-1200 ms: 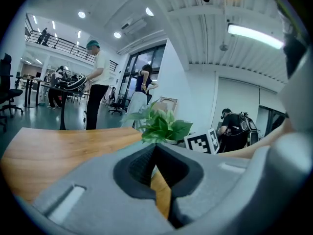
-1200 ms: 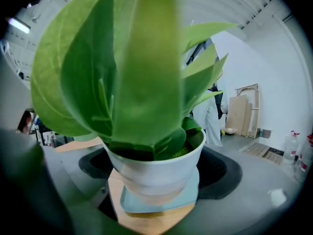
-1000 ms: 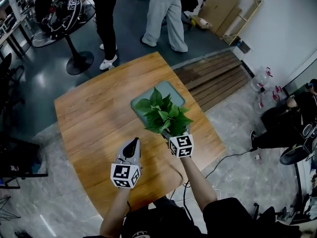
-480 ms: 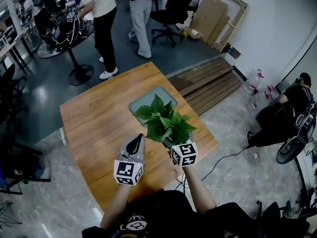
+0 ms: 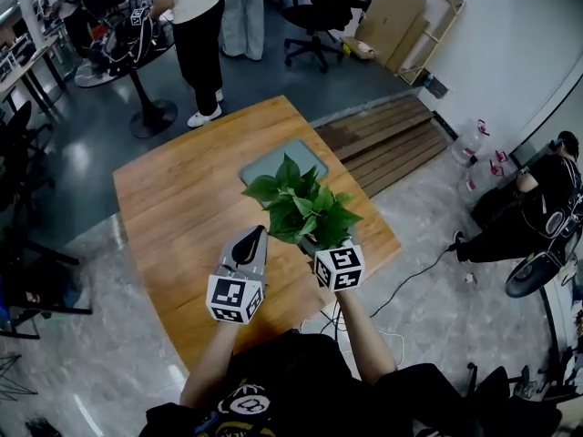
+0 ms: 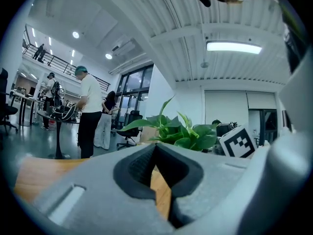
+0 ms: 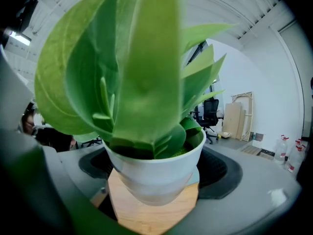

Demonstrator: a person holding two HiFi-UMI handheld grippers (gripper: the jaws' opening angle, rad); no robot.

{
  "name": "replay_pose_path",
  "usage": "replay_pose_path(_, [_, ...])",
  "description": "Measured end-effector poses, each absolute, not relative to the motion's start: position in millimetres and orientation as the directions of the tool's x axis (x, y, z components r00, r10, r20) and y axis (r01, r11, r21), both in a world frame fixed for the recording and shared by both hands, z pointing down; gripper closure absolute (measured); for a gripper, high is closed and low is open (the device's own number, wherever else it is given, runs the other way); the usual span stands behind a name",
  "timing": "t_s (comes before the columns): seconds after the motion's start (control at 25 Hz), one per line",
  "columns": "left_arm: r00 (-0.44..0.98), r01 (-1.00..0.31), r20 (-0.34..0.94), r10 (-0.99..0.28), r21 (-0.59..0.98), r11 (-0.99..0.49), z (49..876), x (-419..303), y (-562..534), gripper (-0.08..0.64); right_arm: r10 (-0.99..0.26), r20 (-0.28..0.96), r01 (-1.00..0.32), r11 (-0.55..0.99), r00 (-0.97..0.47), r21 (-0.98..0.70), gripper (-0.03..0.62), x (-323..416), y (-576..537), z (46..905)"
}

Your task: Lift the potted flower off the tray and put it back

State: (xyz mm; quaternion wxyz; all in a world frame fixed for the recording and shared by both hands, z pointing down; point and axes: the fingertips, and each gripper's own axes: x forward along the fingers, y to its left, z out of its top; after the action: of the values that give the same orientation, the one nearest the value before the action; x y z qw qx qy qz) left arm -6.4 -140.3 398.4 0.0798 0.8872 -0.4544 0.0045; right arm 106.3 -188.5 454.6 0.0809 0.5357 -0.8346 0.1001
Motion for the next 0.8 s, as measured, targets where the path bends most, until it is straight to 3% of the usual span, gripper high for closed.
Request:
replay_pose_path(0.48, [0.570, -0.818, 0.100, -0.816, 0.158, -0.552, 411.6, -15.3, -141.0, 0.561, -0.871, 0.251, -0.907, 0.409, -0.421, -0.100, 0.078, 108.7, -195.5, 475.2])
replay_pose_path(0.8, [0.555, -0.831, 0.132, -0.821, 0.108, -0.545, 447.6, -9.0, -196.3, 0.562, -0.860, 0.224, -0.888, 0.454, -0.459, -0.077, 0.079, 100.7, -259.8, 515.8])
